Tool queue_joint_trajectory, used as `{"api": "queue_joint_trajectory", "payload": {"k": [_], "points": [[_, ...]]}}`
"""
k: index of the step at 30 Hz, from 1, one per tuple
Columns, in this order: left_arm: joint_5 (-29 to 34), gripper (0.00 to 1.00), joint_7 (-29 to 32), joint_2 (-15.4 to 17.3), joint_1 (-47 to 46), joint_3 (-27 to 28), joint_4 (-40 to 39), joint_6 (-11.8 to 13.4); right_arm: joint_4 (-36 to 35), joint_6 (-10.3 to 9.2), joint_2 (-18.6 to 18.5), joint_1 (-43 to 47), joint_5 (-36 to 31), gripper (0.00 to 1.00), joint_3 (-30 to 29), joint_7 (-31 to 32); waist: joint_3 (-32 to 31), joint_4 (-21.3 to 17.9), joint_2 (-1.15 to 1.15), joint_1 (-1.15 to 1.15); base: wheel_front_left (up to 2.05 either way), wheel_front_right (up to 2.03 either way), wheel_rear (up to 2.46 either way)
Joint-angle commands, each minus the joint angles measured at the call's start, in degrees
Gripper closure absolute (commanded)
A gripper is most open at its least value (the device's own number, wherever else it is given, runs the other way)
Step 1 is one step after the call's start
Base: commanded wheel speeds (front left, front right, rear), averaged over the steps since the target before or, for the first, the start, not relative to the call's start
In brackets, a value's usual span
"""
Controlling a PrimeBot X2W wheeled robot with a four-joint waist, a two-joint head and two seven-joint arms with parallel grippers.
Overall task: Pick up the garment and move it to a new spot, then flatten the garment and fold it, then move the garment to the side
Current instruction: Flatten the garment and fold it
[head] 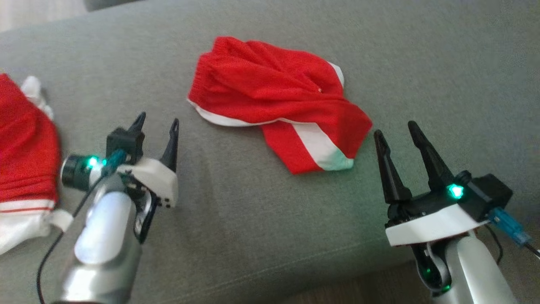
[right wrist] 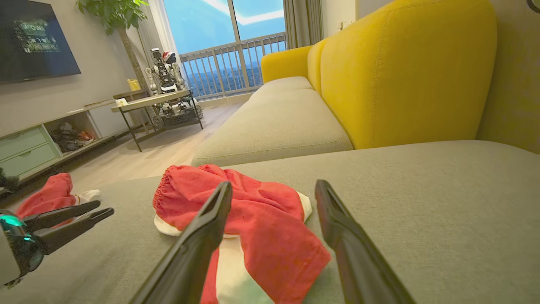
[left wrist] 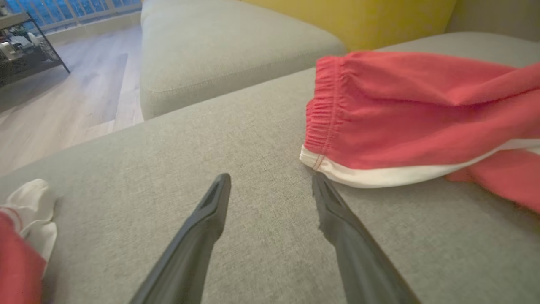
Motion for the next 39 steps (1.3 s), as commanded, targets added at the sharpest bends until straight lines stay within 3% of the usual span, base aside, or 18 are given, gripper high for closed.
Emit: {"api": "queue_joint_trajectory", "payload": {"k": [1,10,19,34,35,36,37,39], "points": [[1.02,0.00,0.44,2.39,-4.17,0.95,0.63,-0.46,-2.80,-0.01,0.00,-2.40,0.42,0.00,1.39,-0.52,2.97,-2.70,0.00,0.00,0.00,0.00,0.00],[2.88,0.00,-0.33,4.77,-12.52,-1.66,9.61,-1.96,-4.99,-0.01,0.00,-2.89,1.22,0.00,1.55,-0.53,6.52,-5.28,0.00,0.00,0.00,0.00,0.00],[2.63,0.00,-2.37,4.56,-15.25,-3.47,12.97,-2.80,-4.95,-0.01,0.00,-3.21,1.93,0.00,1.66,-0.53,7.02,-6.18,0.00,0.00,0.00,0.00,0.00],[0.56,0.00,-3.43,4.93,-16.08,-5.85,9.28,-3.84,-4.00,-0.01,0.00,-3.64,1.21,0.00,0.99,-0.53,7.22,-5.74,0.00,0.00,0.00,0.00,0.00],[0.36,0.42,-3.44,5.12,-15.97,-6.39,8.32,-3.96,-3.99,-0.01,0.00,-3.68,1.11,0.00,1.00,-0.53,7.25,-5.71,0.00,0.00,0.00,0.00,0.00],[0.11,0.92,-3.44,5.33,-15.81,-7.01,7.33,-4.07,-3.97,-0.01,0.00,-3.70,1.02,0.00,0.98,-0.53,7.26,-5.67,0.00,0.00,0.00,0.00,0.00],[-0.22,1.00,-3.44,5.56,-15.62,-7.59,6.39,-4.15,-3.95,-0.01,0.00,-3.70,0.92,0.00,0.93,-0.53,7.25,-5.62,0.00,0.00,0.00,0.00,0.00],[-0.89,1.00,-3.44,6.08,-15.20,-8.70,4.88,-4.24,-3.76,-0.01,0.00,-3.66,0.73,0.00,0.65,-0.53,7.17,-5.49,0.00,0.00,0.00,0.00,0.00]]}}
